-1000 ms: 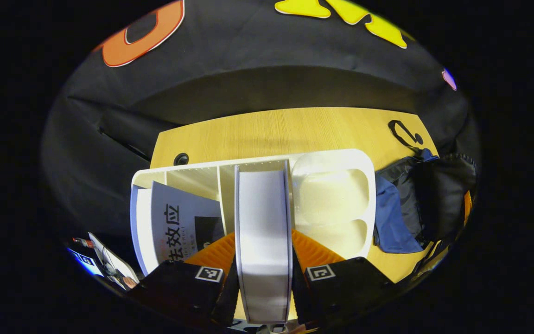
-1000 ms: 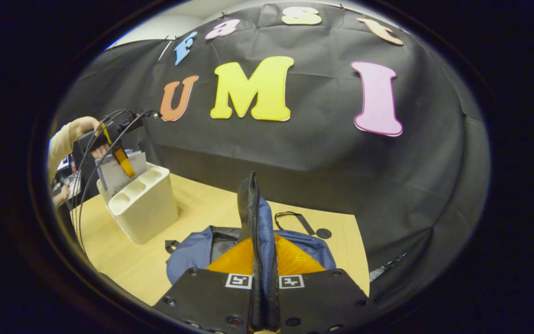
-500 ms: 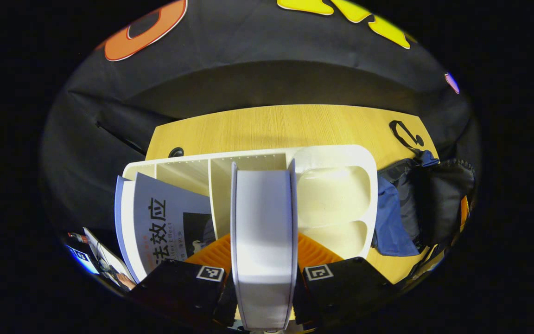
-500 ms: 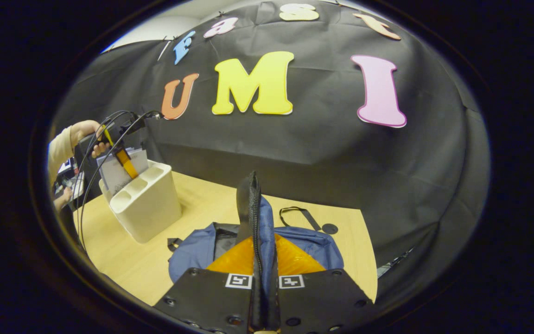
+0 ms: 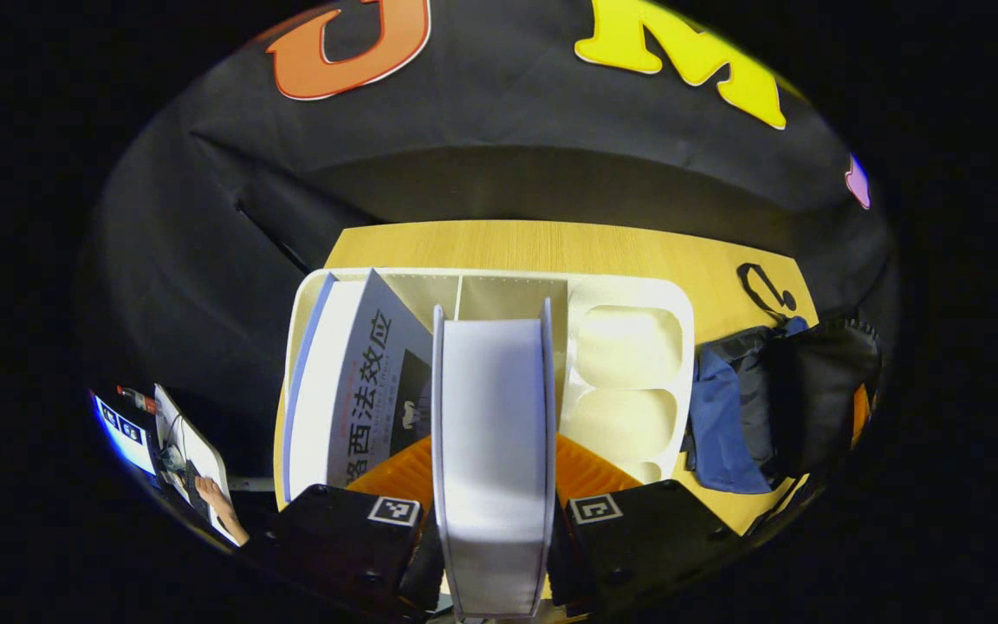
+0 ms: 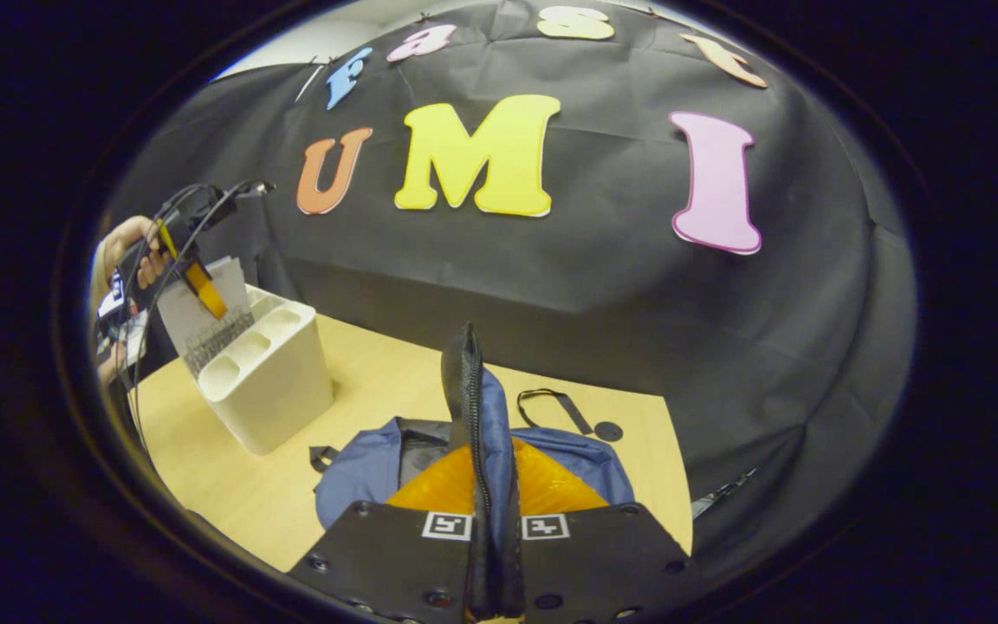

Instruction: Open the schoolbag, grab two books from the bookshelf and put them into the schoolbag.

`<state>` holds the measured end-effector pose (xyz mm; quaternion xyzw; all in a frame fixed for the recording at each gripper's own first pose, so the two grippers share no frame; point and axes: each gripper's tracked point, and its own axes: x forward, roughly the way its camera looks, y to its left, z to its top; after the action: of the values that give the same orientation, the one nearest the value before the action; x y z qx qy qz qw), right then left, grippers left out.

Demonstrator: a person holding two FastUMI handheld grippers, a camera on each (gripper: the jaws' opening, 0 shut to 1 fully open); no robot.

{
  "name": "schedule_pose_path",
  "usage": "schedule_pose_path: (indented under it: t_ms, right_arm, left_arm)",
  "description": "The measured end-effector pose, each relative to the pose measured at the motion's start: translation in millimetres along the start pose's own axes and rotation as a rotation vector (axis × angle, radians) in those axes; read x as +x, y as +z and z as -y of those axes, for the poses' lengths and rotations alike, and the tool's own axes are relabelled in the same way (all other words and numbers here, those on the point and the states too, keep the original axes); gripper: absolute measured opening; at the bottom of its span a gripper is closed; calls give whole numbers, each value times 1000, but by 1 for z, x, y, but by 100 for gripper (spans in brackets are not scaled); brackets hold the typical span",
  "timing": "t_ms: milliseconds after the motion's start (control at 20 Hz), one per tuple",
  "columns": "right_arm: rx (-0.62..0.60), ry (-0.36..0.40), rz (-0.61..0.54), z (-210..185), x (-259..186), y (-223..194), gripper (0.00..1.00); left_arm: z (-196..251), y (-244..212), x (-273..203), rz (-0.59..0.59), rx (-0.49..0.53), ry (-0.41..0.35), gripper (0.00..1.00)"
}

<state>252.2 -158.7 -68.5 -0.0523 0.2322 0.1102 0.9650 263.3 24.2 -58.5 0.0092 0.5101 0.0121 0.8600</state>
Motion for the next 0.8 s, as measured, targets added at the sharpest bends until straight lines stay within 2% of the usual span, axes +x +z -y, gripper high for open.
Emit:
schedule_pose_path:
  t_ms: [50, 100, 300, 400, 650, 750, 800]
  right_arm:
    - [-11, -1, -3, -2, -1, 1, 6]
    - [-19, 0, -4, -4, -1, 2, 6]
    - [5, 13, -20, -11, 5, 4, 6]
    - [24, 17, -29, -14, 9, 3, 6]
    - [36, 3, -18, -17, 5, 11, 6]
    - [35, 7, -14, -19, 4, 12, 6]
    - [29, 9, -15, -19, 4, 12, 6]
  left_arm:
    - [-2, -3, -8, 8, 7, 8, 52]
    - [-5, -6, -19, 10, 9, 33, 52]
    - [-5, -11, -57, 55, 31, 41, 52]
    - [1, -14, -78, 86, 60, 27, 48]
    - [5, -11, -125, 185, 152, 82, 48]
    - [20, -12, -138, 216, 173, 73, 48]
    - [28, -14, -143, 224, 180, 65, 44]
